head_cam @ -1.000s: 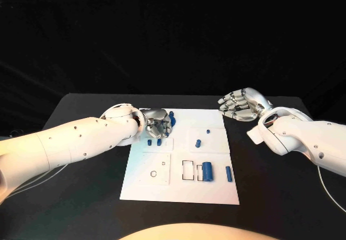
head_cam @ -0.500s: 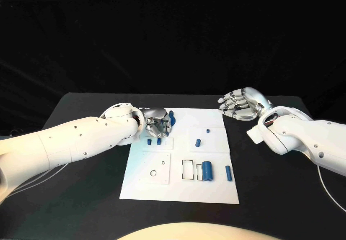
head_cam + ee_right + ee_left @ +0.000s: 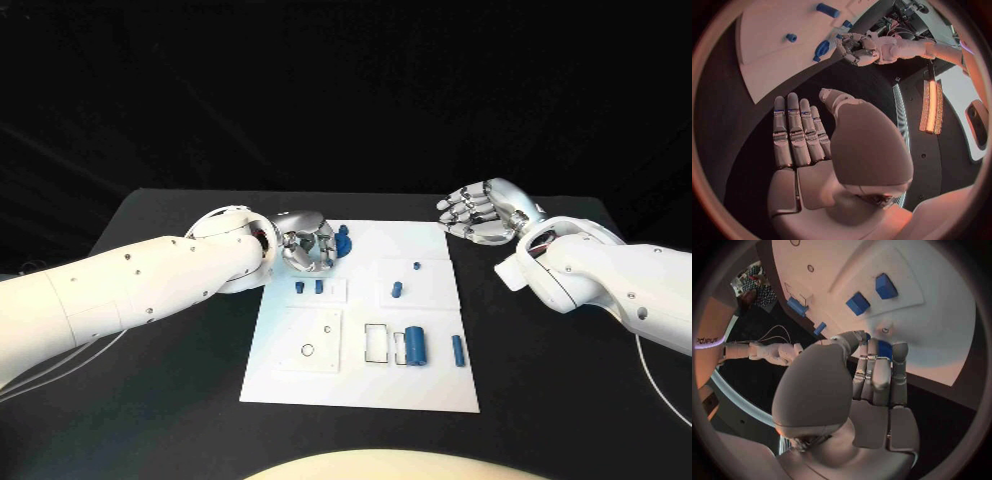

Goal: Assemble the parts on the task board

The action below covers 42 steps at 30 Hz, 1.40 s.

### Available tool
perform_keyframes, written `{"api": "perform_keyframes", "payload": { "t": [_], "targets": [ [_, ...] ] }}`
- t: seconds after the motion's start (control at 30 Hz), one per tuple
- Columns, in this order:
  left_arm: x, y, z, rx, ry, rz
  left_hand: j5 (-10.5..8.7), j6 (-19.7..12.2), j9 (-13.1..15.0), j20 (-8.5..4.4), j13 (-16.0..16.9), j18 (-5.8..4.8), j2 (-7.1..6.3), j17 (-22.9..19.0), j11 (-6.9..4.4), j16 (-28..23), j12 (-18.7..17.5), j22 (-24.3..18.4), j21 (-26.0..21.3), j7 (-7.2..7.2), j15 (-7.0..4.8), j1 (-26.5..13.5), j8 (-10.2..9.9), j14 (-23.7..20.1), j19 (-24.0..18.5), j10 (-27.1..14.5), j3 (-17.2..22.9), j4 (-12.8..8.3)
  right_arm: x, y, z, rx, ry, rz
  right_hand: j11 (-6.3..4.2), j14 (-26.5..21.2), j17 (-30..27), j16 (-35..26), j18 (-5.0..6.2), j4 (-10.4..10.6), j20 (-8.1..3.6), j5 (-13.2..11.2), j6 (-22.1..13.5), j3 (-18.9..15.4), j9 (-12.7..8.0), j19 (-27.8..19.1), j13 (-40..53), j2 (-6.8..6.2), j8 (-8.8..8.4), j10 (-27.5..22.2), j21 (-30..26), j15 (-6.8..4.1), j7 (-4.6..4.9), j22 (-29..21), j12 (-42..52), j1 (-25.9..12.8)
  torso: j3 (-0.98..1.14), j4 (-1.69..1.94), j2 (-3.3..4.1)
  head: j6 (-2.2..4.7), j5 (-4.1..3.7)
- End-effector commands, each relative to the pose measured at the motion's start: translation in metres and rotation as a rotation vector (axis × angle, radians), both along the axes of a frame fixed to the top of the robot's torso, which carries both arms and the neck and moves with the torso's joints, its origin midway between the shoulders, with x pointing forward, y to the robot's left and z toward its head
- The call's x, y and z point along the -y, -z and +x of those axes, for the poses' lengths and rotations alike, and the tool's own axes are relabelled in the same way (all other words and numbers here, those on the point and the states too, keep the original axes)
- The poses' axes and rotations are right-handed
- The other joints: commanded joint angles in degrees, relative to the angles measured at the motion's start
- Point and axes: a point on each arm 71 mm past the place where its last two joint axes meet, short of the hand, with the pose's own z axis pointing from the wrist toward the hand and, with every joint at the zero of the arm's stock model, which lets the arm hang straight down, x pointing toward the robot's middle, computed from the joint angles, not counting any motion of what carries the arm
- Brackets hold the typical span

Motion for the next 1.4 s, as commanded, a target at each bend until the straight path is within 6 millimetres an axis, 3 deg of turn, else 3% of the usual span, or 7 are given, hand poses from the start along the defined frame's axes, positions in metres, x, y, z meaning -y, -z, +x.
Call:
{"api": "perform_keyframes", "payload": {
  "t": [0.03, 0.2, 0.47, 0.8, 1.4],
  "targets": [
    [-0.003, -0.004, -0.001, 0.008, -0.014, -0.043, 0.05, 0.5, 0.0, 0.05, -0.1, -0.46, -0.35, 0.2, 0.01, 0.3, -0.3, 0.2, 0.4, 0.07, -0.02, -0.5, 0.0, 0.5, 0.6, 0.7, 0.1, -0.3, 0.001, 0.000, -0.001, 0.004, -0.007, 0.001, 0.17, -0.2, -0.1, -0.2, 0.65, 0.0, 0.03, 0.0, 0.2, 0.2, -0.1, -0.2, -0.1, -0.03, -0.21, 0.1, -0.4, -0.01, 0.26, -0.1, -0.3, -0.7, -0.07, 0.23, -0.06, -0.02, 0.06],
    [-0.012, -0.006, -0.003, 0.003, -0.028, -0.036, 0.05, 0.7, 0.0, 0.04, -0.1, -0.48, -0.38, 0.2, -0.02, 0.4, -0.4, 0.2, 0.5, 0.04, -0.04, -0.6, 0.0, 0.5, 0.6, 0.9, 0.2, -0.3, 0.003, 0.000, -0.001, 0.003, -0.003, 0.000, 0.17, -0.2, -0.1, -0.2, 0.65, 0.0, 0.04, 0.0, 0.2, 0.3, -0.1, -0.2, -0.1, -0.01, -0.22, 0.1, -0.4, 0.00, 0.25, -0.1, -0.4, -0.7, -0.10, 0.06, -0.08, -0.03, 0.14],
    [-0.025, -0.005, -0.004, -0.005, -0.052, -0.023, 0.03, 0.9, 0.1, 0.03, -0.1, -0.49, -0.47, 0.1, -0.06, 0.4, -0.6, 0.3, 0.6, -0.01, -0.05, -0.8, 0.0, 0.5, 0.7, 1.0, 0.1, -0.3, 0.004, 0.001, -0.001, 0.001, 0.001, -0.001, 0.17, -0.2, -0.1, -0.2, 0.65, 0.0, 0.04, 0.0, 0.2, 0.3, -0.1, -0.2, -0.1, -0.01, -0.22, 0.1, -0.4, 0.00, 0.25, -0.1, -0.4, -0.7, -0.10, 0.20, -0.07, -0.03, 0.16],
    [-0.025, -0.002, 0.000, 0.003, -0.058, -0.010, 0.01, 1.1, 0.1, 0.01, -0.2, -0.51, -0.50, 0.0, -0.15, 0.4, -0.7, 0.5, 0.7, -0.10, -0.11, -0.8, -0.1, 0.6, 0.8, 1.2, 0.2, -0.4, 0.004, 0.002, -0.001, -0.001, 0.002, -0.001, 0.14, -0.3, -0.1, -0.3, 0.67, 0.0, 0.07, 0.1, 0.2, 0.4, 0.0, -0.3, -0.1, 0.07, -0.22, 0.1, -0.5, 0.00, 0.21, -0.2, -0.4, -0.8, -0.05, 0.00, -0.04, 0.02, 0.45],
    [-0.023, 0.005, 0.001, -0.040, -0.042, 0.018, -0.12, 1.3, 0.2, -0.01, -0.2, -0.53, -0.60, 0.0, -0.15, 0.4, -0.9, 0.6, 0.7, -0.13, -0.14, -1.2, -0.1, 0.6, 0.8, 1.4, 0.1, -0.3, 0.003, 0.003, -0.002, 0.001, -0.002, -0.003, 0.14, -0.3, -0.1, -0.3, 0.67, 0.0, 0.07, 0.1, 0.2, 0.4, 0.0, -0.3, -0.1, 0.07, -0.22, 0.1, -0.5, 0.00, 0.21, -0.2, -0.4, -0.8, -0.01, 0.08, 0.00, -0.31, 0.51]
  ]
}}
